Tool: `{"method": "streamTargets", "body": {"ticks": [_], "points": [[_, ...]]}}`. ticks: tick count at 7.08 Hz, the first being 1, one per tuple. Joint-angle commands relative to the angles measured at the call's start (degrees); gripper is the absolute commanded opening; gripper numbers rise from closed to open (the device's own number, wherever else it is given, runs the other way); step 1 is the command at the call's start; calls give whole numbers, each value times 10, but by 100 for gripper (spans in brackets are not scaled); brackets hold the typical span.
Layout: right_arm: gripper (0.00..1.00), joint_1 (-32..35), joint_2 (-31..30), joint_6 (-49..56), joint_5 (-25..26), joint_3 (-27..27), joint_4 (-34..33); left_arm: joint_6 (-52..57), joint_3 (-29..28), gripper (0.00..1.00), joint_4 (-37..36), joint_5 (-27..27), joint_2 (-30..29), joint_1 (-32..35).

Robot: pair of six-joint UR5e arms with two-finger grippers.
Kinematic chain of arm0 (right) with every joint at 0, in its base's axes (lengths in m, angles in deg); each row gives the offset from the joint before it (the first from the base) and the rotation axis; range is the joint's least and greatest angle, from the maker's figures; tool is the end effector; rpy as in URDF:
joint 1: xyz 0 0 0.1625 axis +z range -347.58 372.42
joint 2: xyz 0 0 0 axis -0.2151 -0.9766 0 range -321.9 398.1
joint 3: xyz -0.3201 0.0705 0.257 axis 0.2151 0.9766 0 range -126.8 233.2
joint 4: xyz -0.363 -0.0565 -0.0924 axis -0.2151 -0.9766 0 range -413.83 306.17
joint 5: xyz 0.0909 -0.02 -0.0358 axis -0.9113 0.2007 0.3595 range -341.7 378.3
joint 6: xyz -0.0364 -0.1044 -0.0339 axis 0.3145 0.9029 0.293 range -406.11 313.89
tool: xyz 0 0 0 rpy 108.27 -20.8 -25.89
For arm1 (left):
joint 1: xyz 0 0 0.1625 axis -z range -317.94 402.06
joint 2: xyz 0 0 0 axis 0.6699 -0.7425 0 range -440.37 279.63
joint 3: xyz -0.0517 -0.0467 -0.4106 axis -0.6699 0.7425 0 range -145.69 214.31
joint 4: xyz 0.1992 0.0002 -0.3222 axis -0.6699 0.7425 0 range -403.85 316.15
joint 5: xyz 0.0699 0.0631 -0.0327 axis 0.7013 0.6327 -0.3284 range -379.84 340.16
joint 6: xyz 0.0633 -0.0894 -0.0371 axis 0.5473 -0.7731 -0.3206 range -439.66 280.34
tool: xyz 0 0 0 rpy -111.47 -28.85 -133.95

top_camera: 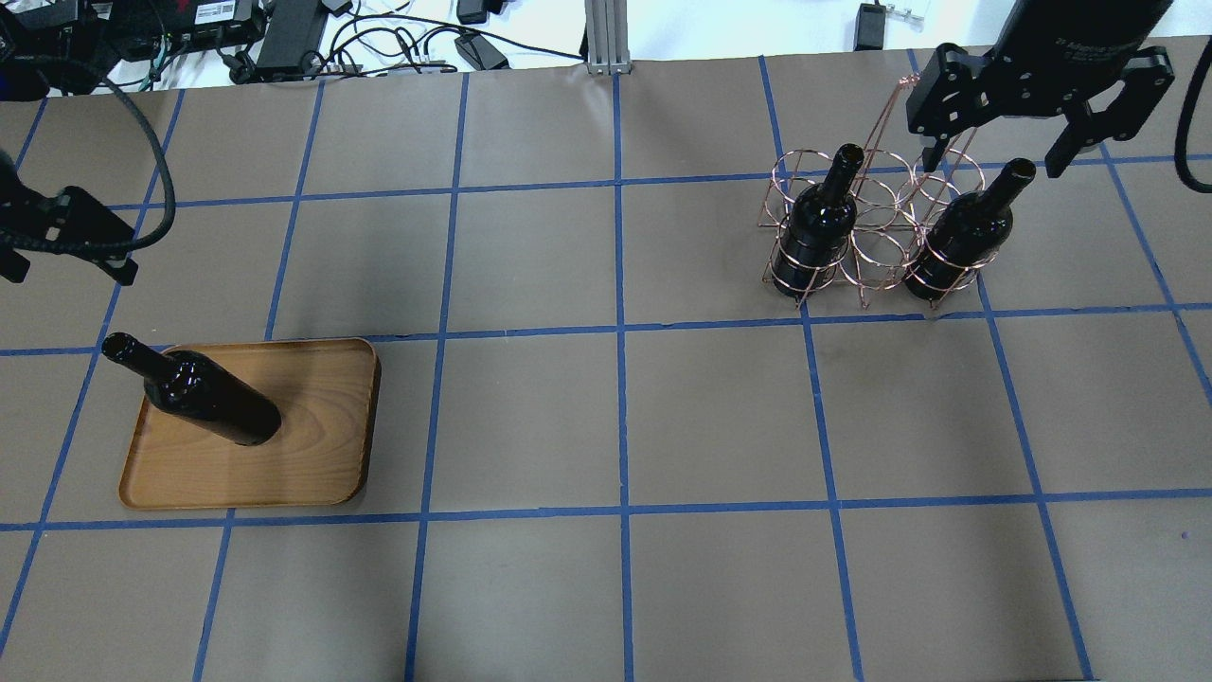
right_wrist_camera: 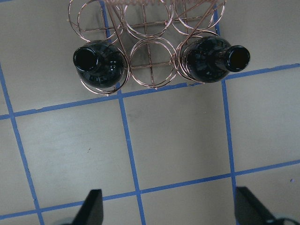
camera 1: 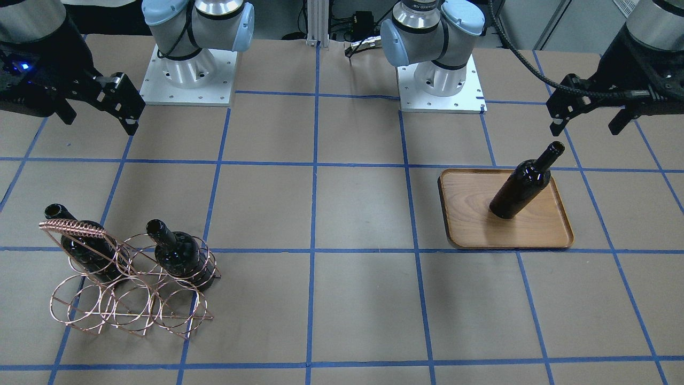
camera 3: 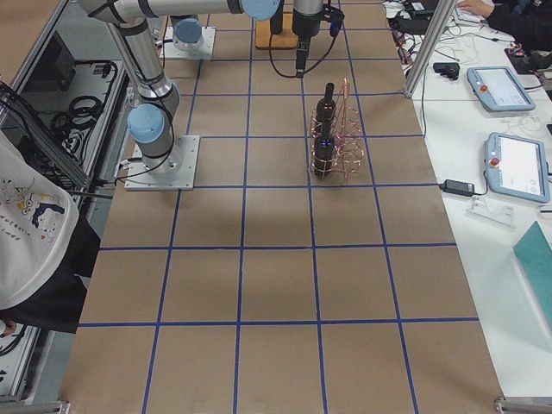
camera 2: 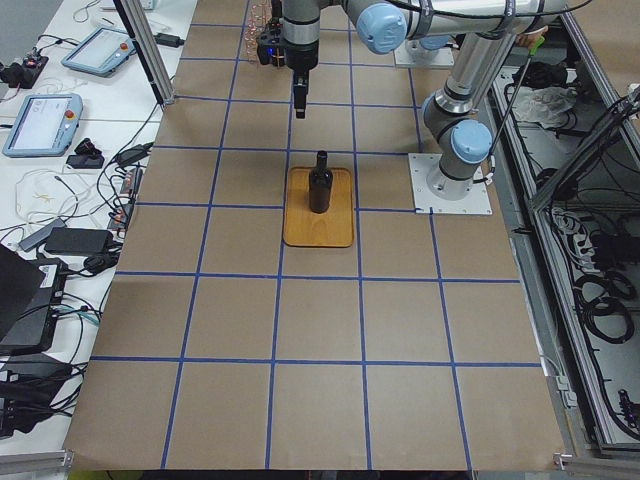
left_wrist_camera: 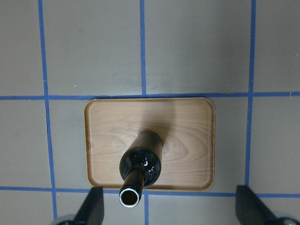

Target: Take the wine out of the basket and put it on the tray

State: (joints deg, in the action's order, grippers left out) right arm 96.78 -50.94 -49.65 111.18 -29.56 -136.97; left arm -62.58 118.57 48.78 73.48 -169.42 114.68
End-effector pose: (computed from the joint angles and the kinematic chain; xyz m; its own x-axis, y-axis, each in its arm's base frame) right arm 0.0818 -0.4683 0.5012 -0.9860 0.1589 0.0507 0.1595 0.9872 0.0070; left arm 0.0145 -0.4700 0.5121 -0.9971 -0.0091 -0.0762 -0.0053 0.9987 -0.0507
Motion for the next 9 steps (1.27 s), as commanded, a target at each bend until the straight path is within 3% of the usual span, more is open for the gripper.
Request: {"method": "streamTargets", "body": {"ticks": [1,3,9], "points": [[100,0,0,-1,-2,0,0,-75,-32,100,0,-59,-25,16],[100,1,0,-1,-5,0,1,-86,15,100,-9,3,-14,86],[100,3,0,-1,-7,0,0,-112,10,100,-19,-22,2,114]]}}
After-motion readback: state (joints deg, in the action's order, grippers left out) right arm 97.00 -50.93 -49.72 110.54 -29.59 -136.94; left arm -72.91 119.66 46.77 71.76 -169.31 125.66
